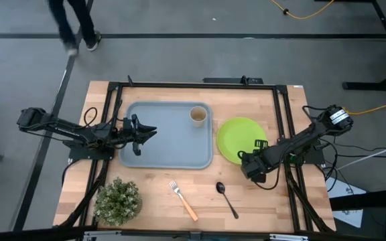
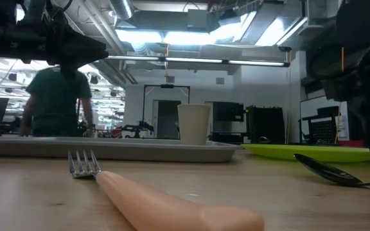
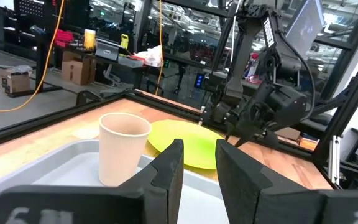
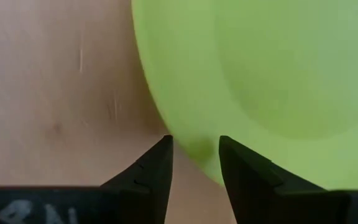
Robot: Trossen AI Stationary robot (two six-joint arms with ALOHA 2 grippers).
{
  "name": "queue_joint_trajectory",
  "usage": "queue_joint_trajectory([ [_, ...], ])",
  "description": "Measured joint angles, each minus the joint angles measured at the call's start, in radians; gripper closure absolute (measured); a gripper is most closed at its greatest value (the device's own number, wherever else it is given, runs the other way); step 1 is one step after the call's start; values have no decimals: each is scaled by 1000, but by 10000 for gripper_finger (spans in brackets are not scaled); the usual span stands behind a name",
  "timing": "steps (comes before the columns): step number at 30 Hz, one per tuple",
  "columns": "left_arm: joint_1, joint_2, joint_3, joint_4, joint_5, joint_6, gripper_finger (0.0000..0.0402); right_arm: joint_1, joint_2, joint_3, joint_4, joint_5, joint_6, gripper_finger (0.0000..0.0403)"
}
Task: Pick and place plate/cup/fork/spoon on tray
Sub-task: Put the green plate on the gray tray to the bottom left of the brown cup
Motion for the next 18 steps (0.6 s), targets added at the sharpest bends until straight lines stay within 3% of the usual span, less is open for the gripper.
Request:
queue_joint_trajectory([
  [13, 0, 0, 0, 0, 0, 0, 315, 0, -1, -30, 60, 57, -8, 267],
  [18, 0, 0, 0, 0, 0, -1, 315, 0, -1, -30, 123, 89, -82, 267],
])
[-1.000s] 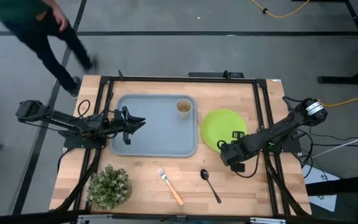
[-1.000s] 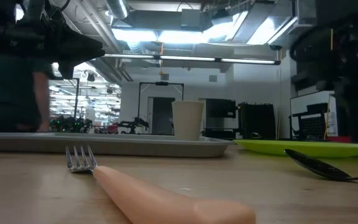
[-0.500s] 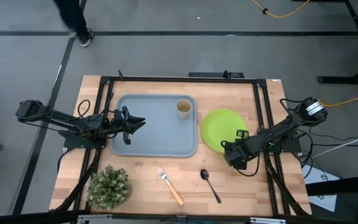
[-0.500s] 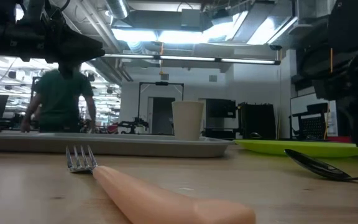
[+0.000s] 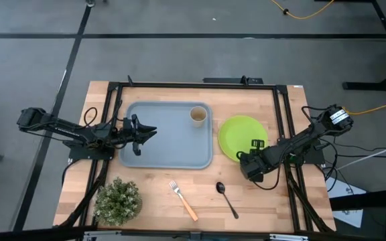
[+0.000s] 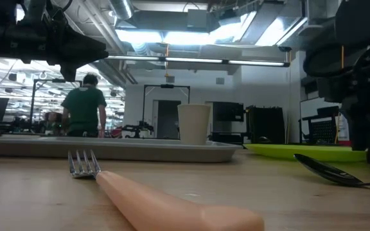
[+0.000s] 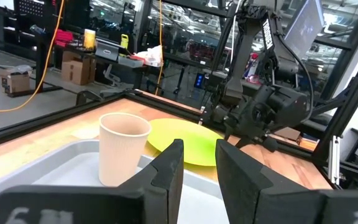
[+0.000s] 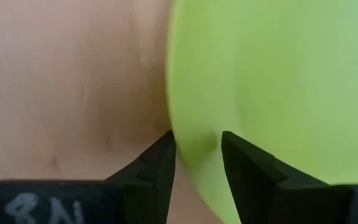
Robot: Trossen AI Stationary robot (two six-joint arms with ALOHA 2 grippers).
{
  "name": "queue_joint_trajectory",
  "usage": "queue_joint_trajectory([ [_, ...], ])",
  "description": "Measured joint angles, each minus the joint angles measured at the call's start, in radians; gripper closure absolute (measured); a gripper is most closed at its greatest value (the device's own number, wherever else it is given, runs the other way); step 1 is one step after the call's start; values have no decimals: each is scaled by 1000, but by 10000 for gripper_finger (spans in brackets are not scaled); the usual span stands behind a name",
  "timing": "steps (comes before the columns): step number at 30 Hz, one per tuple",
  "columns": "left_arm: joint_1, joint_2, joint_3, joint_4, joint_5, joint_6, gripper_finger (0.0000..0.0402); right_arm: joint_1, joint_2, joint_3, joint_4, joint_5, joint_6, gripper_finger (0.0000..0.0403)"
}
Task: Pick and place plate/cup/fork/spoon on tray
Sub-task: Put the green plate on the gray tray to the bottom left of the brown cup
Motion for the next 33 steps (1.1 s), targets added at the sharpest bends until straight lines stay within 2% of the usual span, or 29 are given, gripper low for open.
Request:
queue_joint_trajectory([
  [12, 0, 0, 0, 0, 0, 0, 315, 0, 0, 0, 48, 13, -197, 267],
  [18, 0, 0, 0, 0, 0, 0, 315, 0, 0, 0, 46, -21, -255, 267],
  [28, 0, 0, 0, 0, 0, 0, 315, 0, 1, 0, 45, 32, -260, 268],
  [30, 0, 0, 0, 0, 0, 0, 315, 0, 8, 0, 46, 32, -252, 278],
  [33, 0, 0, 0, 0, 0, 0, 315, 0, 25, 1, 44, 36, -205, 313],
])
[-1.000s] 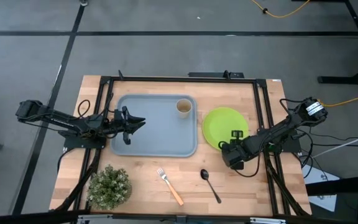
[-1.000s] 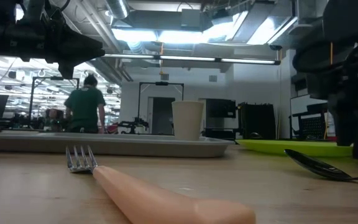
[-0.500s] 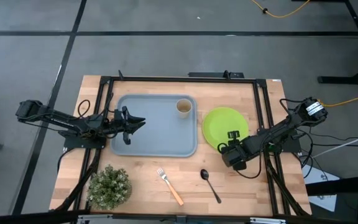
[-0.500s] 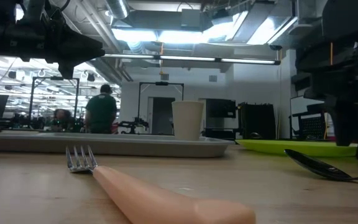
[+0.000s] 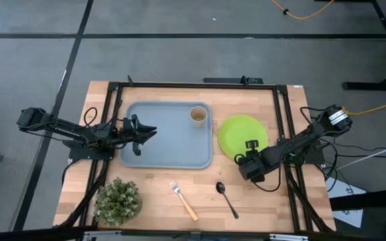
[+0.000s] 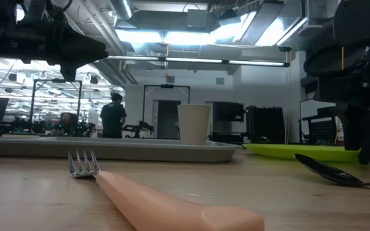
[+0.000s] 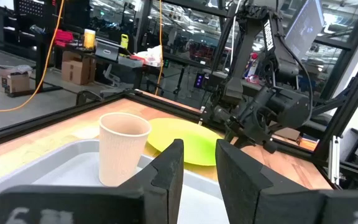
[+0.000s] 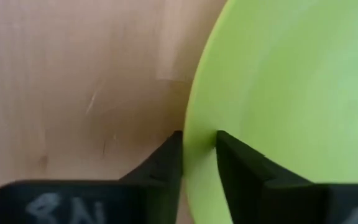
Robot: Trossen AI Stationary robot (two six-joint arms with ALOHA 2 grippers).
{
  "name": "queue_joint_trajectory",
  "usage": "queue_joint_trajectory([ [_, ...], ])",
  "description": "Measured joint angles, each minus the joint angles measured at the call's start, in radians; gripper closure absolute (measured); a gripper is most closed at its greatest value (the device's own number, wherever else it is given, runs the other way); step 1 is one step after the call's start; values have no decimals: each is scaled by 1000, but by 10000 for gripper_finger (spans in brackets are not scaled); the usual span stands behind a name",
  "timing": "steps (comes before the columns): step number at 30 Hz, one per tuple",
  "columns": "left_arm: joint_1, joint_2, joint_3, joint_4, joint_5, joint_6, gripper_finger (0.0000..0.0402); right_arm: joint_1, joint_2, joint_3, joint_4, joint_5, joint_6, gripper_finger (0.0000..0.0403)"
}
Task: Pick and place plate/cup/fork/spoon on tray
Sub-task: Put the green plate on the gray tray to the bottom left of the brown cup
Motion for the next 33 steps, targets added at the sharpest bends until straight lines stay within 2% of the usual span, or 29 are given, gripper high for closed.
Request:
queue_joint_trajectory([
  [3, 0, 0, 0, 0, 0, 0, 315, 1, 11, 4, -5, 30, 40, 367],
  [5, 0, 0, 0, 0, 0, 0, 315, 1, 11, 4, -7, 48, 54, 387],
  [8, 0, 0, 0, 0, 0, 0, 315, 6, 14, 19, -31, 56, 87, 390],
  [11, 0, 0, 0, 0, 0, 0, 315, 23, 17, 74, -139, 84, 138, 397],
  [17, 0, 0, 0, 0, 0, 0, 315, 59, 17, 280, -485, 218, 294, 399],
  [20, 0, 0, 0, 0, 0, -1, 315, 74, 17, 382, -593, 310, 321, 399],
  [24, 0, 0, 0, 0, 1, -9, 315, 82, 17, 494, -658, 456, 312, 399],
  [28, 0, 0, 0, 0, 1, -27, 315, 82, 17, 583, -648, 659, 243, 399],
  [31, 0, 0, 0, 0, 0, -27, 315, 68, 17, 625, -545, 779, 112, 399],
  [33, 0, 0, 0, 1, 0, -26, 315, 48, 16, 642, -450, 797, 1, 399],
])
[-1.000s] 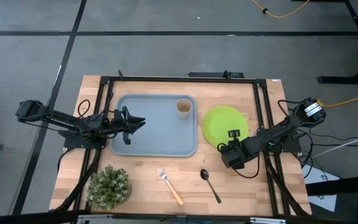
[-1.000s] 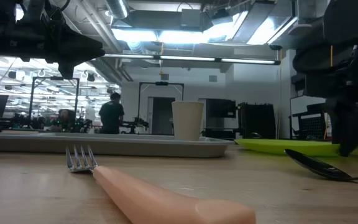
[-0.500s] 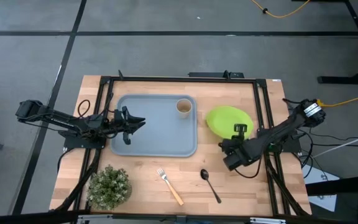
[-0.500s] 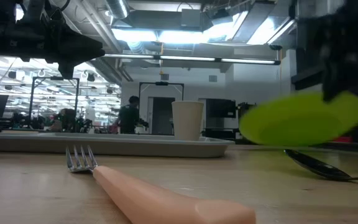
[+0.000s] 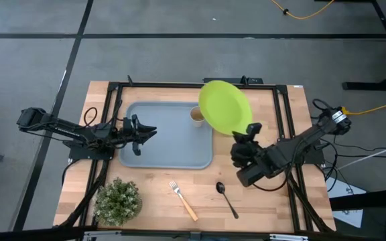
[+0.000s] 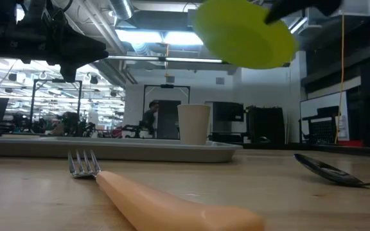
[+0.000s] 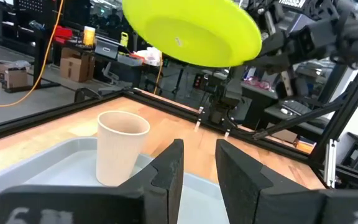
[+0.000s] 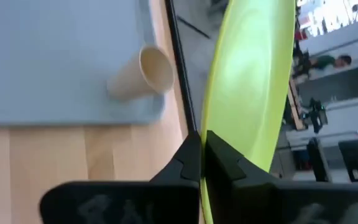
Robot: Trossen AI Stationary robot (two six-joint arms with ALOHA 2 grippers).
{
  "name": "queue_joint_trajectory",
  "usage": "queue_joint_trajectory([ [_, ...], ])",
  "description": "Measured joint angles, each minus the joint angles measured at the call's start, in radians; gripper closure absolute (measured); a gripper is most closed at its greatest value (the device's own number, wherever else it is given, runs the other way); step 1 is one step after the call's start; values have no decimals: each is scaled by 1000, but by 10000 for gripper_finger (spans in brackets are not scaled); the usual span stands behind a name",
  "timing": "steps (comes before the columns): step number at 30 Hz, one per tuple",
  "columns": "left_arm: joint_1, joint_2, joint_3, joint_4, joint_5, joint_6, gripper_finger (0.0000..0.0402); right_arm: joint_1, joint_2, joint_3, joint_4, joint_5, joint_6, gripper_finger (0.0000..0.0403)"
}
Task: Pick and place plate/cup/fork/spoon on tray
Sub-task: Put the green plate on the gray tray to the bottom left of the brown cup
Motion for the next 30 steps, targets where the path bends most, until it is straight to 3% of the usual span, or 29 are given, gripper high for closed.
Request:
queue_joint_trajectory([
  [8, 14, 0, 10, 97, -19, 1, 315, -138, 0, 8, 398, -50, -515, 399],
  [11, 18, -2, 33, 110, -20, 91, 315, -226, 0, 8, 549, -235, -698, 399],
  [16, 19, -1, 76, 106, -19, 418, 315, -370, 0, 8, 788, -674, -929, 399],
  [18, 15, -4, 101, 102, -20, 512, 315, -408, 0, 11, 828, -737, -983, 399],
  [21, -6, -33, 153, 88, -21, 547, 315, -459, -3, 46, 782, -742, -1012, 399],
  [23, -28, -74, 204, 0, -21, 547, 315, -489, -3, 67, 755, -748, -1021, 399],
  [25, -47, -132, 278, -193, -36, 572, 315, -519, -3, 88, 737, -793, -1022, 399],
  [30, -79, -255, 529, -819, -144, 481, 315, -584, -3, 133, 746, -1049, -1023, 399],
])
